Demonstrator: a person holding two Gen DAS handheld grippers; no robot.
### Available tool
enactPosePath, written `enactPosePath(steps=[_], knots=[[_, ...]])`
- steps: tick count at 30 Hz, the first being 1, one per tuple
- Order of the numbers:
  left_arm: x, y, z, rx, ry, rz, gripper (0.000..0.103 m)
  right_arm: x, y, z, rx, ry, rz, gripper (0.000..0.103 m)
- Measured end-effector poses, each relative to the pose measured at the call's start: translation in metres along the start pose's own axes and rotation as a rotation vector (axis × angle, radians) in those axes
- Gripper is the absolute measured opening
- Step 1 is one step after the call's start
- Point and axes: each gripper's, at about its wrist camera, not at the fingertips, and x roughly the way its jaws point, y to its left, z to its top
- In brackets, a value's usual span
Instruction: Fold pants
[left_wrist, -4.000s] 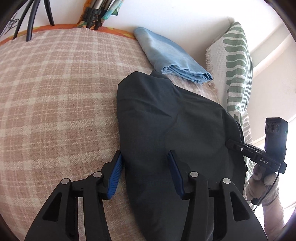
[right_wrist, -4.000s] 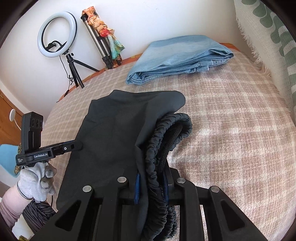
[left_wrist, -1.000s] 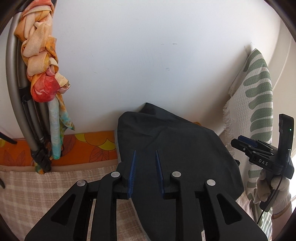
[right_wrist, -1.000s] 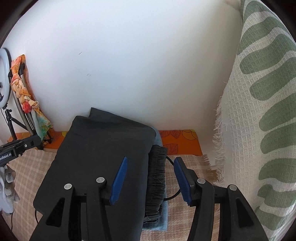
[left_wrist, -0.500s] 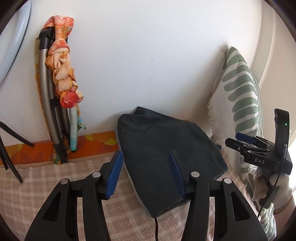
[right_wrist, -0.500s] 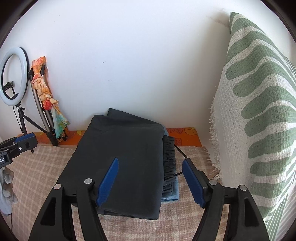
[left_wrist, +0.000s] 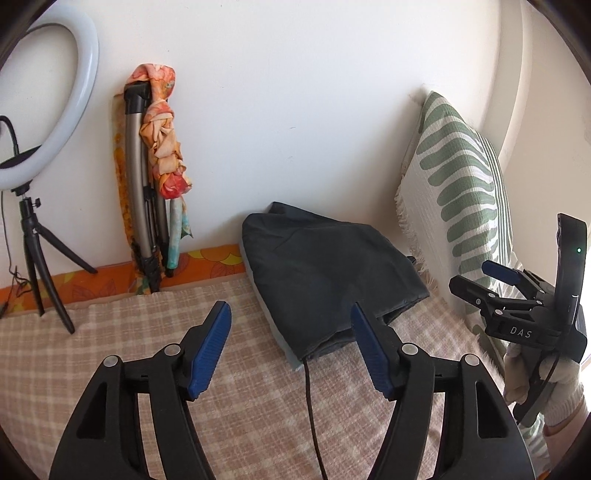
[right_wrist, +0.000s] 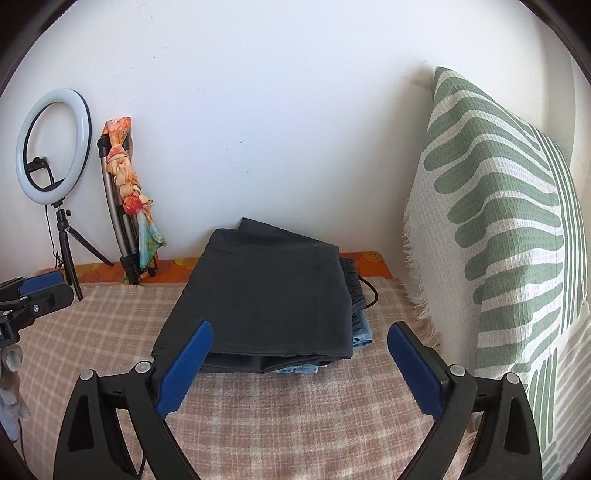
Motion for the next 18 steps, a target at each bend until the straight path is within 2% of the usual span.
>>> enactPosePath(steps=[2,8,11,18], knots=[[-0.012,0.001,-0.008,0.003,-0.009,0.013,0.072,-0.013,0.009,-0.008,0.003,-0.012,0.0,0.102],[-0.047,0.007,-0.035,0.002,-0.025,0.034,0.073,-0.045,0.034,-0.032,0.009,-0.039,0.021,0.103],[-0.064,0.011,-0.048,-0.006,-0.033,0.031,0.08,-0.056,0.044,-0.044,0.015,-0.045,0.013,0.103],[-0.091,0.026,-0.079,-0.026,-0.055,0.07,0.081,-0.071,0.062,-0.073,0.032,-0.045,-0.022,0.103]])
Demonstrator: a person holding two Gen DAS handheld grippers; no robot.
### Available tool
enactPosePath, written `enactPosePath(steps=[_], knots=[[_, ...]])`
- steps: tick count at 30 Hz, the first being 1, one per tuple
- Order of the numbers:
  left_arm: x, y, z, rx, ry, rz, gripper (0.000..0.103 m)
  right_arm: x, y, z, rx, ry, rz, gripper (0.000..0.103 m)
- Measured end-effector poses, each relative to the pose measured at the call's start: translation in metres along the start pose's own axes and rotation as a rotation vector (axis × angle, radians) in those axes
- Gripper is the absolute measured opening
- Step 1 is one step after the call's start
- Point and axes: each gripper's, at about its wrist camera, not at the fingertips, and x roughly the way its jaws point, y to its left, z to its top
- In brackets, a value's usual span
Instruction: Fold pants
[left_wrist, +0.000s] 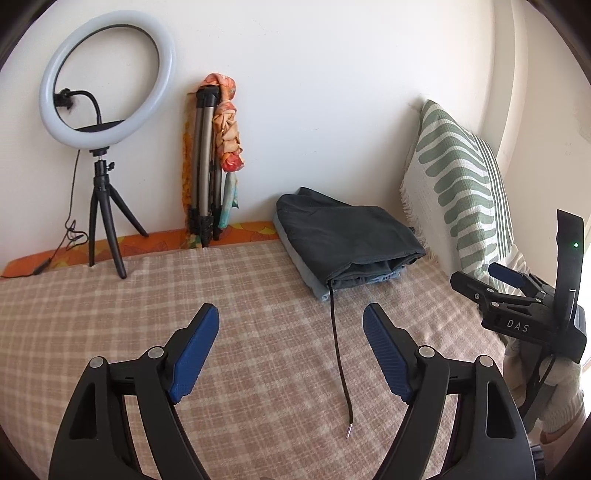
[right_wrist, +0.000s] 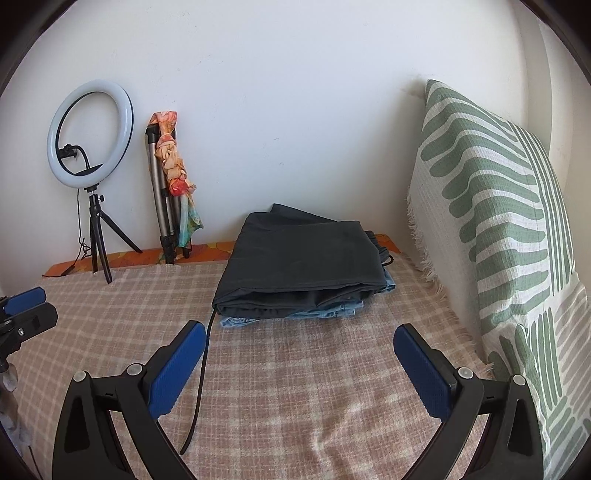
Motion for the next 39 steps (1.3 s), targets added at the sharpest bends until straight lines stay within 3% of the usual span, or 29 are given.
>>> enactPosePath(steps=[12,39], knots=[[-0.011,0.012,-0.024,0.011,-0.004,0.061,0.081,-0.013,0.021,-0.016,0.015,-0.023,0.03,0.103],[-0.012,0.007,-0.04,0.048,0.037,0.066,0.081,-0.007,0.026,-0.018,-0.006,-0.042,-0.017,0.103]])
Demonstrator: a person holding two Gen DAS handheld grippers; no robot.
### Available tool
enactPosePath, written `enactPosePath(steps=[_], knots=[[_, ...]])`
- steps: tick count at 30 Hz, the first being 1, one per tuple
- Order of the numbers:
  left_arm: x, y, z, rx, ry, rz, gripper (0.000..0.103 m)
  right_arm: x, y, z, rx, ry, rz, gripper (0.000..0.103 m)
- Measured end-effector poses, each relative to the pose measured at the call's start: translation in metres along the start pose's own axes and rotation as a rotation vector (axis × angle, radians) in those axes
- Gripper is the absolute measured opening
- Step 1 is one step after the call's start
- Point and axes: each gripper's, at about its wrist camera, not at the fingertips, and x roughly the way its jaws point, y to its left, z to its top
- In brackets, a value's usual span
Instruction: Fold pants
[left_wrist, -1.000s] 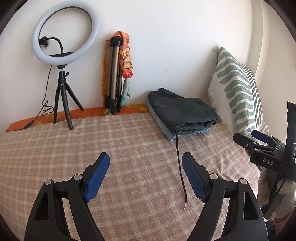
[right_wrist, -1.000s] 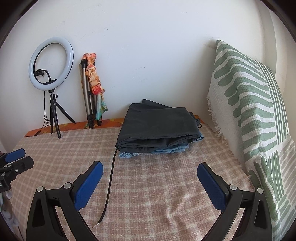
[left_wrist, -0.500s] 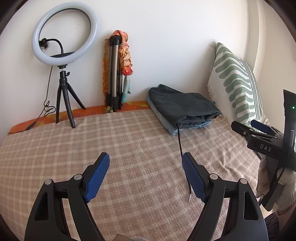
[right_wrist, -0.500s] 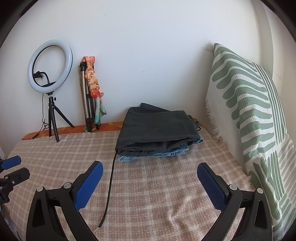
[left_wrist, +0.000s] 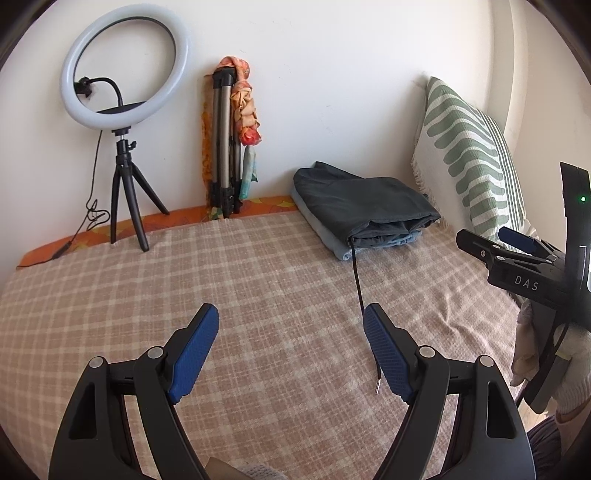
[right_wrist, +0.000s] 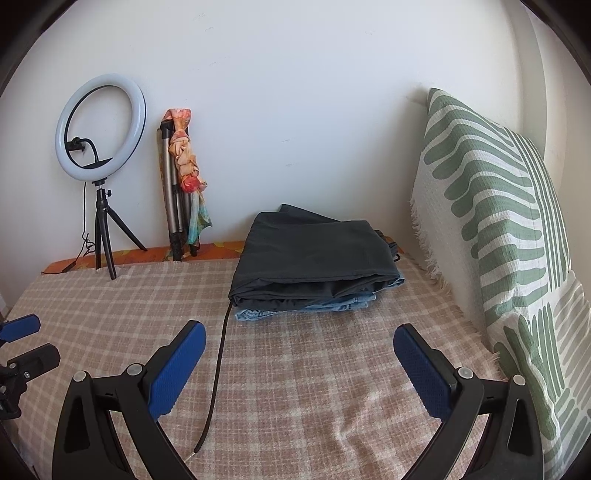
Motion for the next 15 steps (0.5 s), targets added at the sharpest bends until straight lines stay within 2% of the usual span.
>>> enactPosePath(steps=[7,12,15], knots=[[-0.0003,-0.0002,-0.0003,0.005,-0.005,0.004,0.084,0.0008,0.0023,0.0011,-0.004,-0.002,0.007,0.103],[0.0015,0.0022,0.0001,-0.013,0.006,0.006,0.092,0.0014,0.0041,0.0008,-0.013,-0.002,0.009,0.103],[0.0014,0.0048,0.0006,-0.029,0.008,0.005,0.092,0.0018,0.0054,0.0007,-0.018,-0.002,0.01,0.103]])
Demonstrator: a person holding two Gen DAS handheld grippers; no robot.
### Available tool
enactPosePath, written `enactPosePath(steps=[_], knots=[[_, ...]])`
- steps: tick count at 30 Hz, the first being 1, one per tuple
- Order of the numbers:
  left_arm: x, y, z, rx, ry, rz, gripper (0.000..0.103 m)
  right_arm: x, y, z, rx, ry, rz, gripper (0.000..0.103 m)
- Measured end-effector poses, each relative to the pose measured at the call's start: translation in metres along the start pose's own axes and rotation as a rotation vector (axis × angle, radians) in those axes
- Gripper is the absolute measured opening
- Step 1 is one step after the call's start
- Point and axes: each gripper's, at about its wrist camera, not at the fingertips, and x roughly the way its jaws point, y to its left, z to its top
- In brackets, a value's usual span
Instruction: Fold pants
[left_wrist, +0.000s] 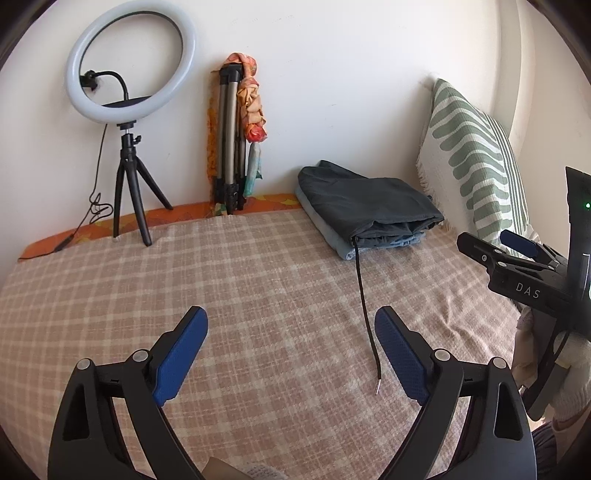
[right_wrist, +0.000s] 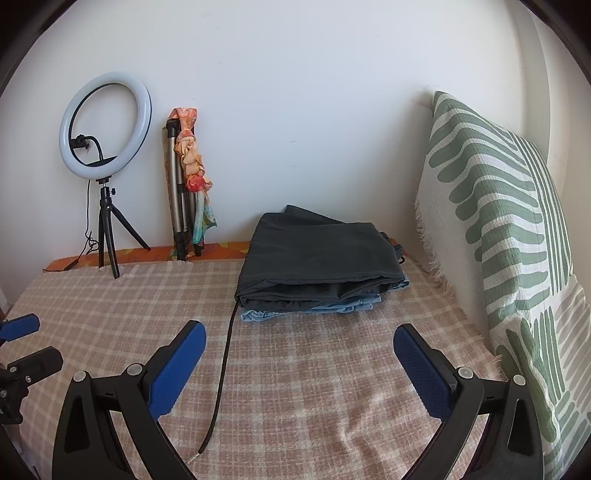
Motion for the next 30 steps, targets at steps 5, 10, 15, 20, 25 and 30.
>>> enactPosePath(steps=[5,10,15,20,25,30], knots=[[-0.0011,0.0002,0.001,-0.005,-0.008,0.007,0.092,0.0006,0.0024,0.0004,-0.007,0.001,0.008,0.103],[-0.0021,-0.0009,0.0013,-0.002,-0.006,0.012,0.092,0.0005,0.0032,0.0003,-0.009,-0.001,0.01,0.103],[-0.0017,-0.0009,0.0022,-0.006,0.0,0.03,0.096,-0.0005,0.0037,-0.0002,-0.009,-0.001,0.009,0.103],[0.0002,0.0005,0.0015,-0.016,0.012,0.035,0.098,0.0004,0.0057,0.0005,-0.017,-0.001,0.013,0.103],[0.0008,-0.0007,0.0013,-0.012,0.022,0.055,0.098,0.0028,0.0068,0.0015,-0.024,-0.001,0.022,0.103],[0.0017,0.0038,0.0011,-0.033,0.028,0.084,0.098,0.0046,0.009,0.001,-0.035,0.001,0.029,0.103]])
